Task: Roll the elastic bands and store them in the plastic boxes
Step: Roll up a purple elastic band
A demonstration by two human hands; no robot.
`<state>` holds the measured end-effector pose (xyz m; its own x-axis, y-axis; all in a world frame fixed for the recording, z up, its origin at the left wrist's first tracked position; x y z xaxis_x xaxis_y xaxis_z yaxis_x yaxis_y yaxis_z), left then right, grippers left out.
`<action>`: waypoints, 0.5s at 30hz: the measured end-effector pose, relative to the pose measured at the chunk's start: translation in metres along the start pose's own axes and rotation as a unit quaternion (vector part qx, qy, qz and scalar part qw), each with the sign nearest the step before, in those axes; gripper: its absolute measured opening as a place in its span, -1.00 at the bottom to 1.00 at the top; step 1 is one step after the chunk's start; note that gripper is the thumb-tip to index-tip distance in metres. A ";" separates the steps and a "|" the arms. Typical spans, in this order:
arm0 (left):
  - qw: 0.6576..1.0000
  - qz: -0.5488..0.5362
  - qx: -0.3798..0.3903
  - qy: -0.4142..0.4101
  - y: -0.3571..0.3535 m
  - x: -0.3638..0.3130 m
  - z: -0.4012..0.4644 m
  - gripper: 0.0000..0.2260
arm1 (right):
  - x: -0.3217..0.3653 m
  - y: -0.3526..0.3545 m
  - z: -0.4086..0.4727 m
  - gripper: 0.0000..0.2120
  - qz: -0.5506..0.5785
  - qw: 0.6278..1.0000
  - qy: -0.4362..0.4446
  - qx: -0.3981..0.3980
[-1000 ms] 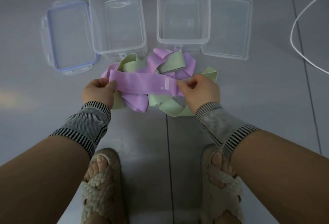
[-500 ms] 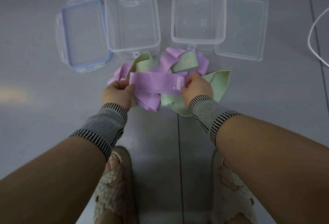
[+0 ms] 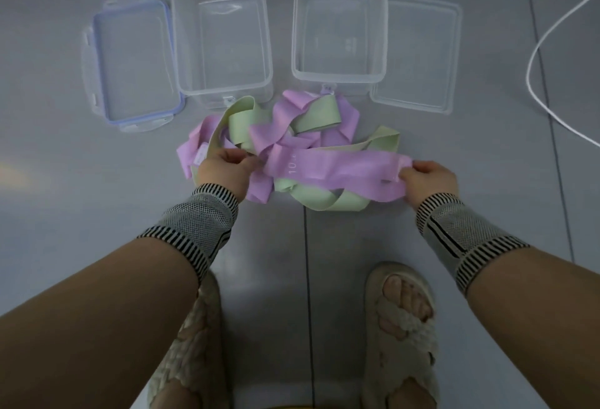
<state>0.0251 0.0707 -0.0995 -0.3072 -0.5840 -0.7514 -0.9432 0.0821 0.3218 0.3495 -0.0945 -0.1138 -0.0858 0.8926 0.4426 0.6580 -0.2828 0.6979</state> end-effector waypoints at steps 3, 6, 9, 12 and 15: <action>1.000 0.009 0.008 -0.019 -0.014 -0.006 -0.007 -0.80 | -0.009 -0.013 0.009 -0.73 0.047 0.998 -0.024 0.027; 0.997 0.058 0.012 -0.053 -0.026 -0.012 -0.013 -0.87 | -0.016 -0.017 0.016 -0.74 0.080 0.996 -0.036 0.027; 0.987 0.139 -0.020 -0.083 -0.026 -0.018 -0.018 -0.76 | -0.023 -0.019 0.021 -0.76 0.102 0.994 -0.043 0.025; 0.980 0.163 -0.047 -0.107 -0.018 -0.022 -0.017 -0.72 | -0.039 -0.028 0.032 -0.76 0.124 0.990 -0.052 0.037; 0.980 0.153 -0.065 -0.110 -0.008 -0.028 -0.010 -0.74 | -0.019 -0.011 0.013 -0.91 0.129 0.991 -0.033 0.013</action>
<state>0.0425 0.0779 -0.0753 -0.6065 -0.3582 -0.7098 -0.7829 0.1136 0.6117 0.3532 -0.1038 -0.1372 0.1370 0.8129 0.5661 0.6703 -0.4968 0.5512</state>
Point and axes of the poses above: each hand's wrist, its own z-axis towards the middle knuckle, its own y-axis out of the back of the hand, x = y × z, the point moved 10 cm from there along z, towards the middle knuckle, and after that the axes turned 11 degrees about -z, right-handed, at the moved point
